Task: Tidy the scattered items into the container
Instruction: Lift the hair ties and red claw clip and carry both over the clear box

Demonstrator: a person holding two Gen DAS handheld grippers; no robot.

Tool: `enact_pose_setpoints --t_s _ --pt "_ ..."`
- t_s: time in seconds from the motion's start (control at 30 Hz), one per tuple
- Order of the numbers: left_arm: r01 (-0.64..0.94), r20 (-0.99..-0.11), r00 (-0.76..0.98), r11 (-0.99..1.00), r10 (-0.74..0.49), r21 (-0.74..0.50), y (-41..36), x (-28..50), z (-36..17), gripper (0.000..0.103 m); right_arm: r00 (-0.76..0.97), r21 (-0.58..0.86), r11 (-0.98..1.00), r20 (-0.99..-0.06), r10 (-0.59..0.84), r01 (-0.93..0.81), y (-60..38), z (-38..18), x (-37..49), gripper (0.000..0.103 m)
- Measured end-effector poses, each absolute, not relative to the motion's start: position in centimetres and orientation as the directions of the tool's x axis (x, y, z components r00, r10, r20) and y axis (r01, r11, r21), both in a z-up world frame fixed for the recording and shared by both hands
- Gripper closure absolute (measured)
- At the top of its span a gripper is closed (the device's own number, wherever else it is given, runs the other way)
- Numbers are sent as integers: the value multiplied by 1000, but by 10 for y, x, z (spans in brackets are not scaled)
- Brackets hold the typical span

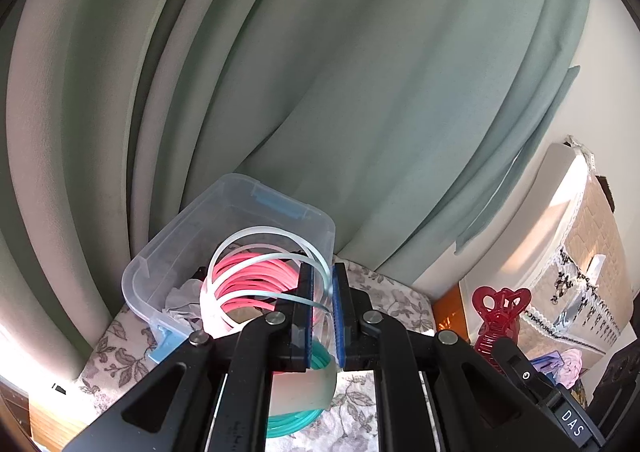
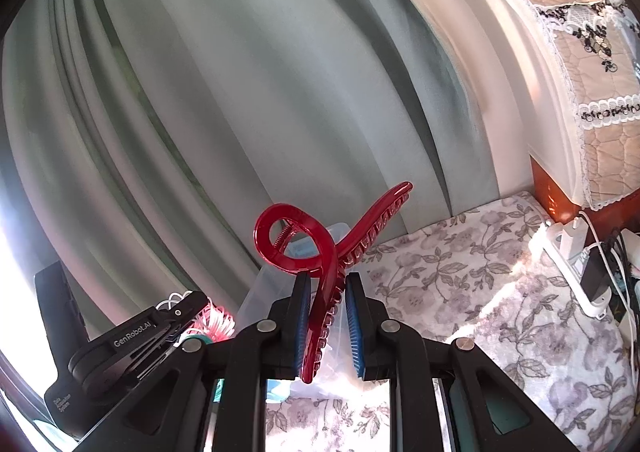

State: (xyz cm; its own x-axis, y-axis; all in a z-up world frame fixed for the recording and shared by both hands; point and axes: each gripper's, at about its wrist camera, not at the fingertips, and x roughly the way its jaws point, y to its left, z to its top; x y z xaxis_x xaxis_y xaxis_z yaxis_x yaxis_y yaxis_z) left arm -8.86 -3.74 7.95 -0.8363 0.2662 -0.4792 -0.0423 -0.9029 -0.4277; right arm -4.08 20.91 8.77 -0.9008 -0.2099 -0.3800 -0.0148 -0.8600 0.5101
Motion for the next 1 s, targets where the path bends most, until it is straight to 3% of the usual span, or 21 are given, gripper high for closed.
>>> enact_pose_setpoints --t_s 0.57,1.0 --pt "-27 -478 -832 -881 281 -472 -56 -111 61 95 -858 460 -888 -449 -248 16 181 70 -74 83" --pt "-56 -417 -855 -856 307 -514 -77 -122 57 95 -821 416 -908 -499 -276 52 152 60 -106 83"
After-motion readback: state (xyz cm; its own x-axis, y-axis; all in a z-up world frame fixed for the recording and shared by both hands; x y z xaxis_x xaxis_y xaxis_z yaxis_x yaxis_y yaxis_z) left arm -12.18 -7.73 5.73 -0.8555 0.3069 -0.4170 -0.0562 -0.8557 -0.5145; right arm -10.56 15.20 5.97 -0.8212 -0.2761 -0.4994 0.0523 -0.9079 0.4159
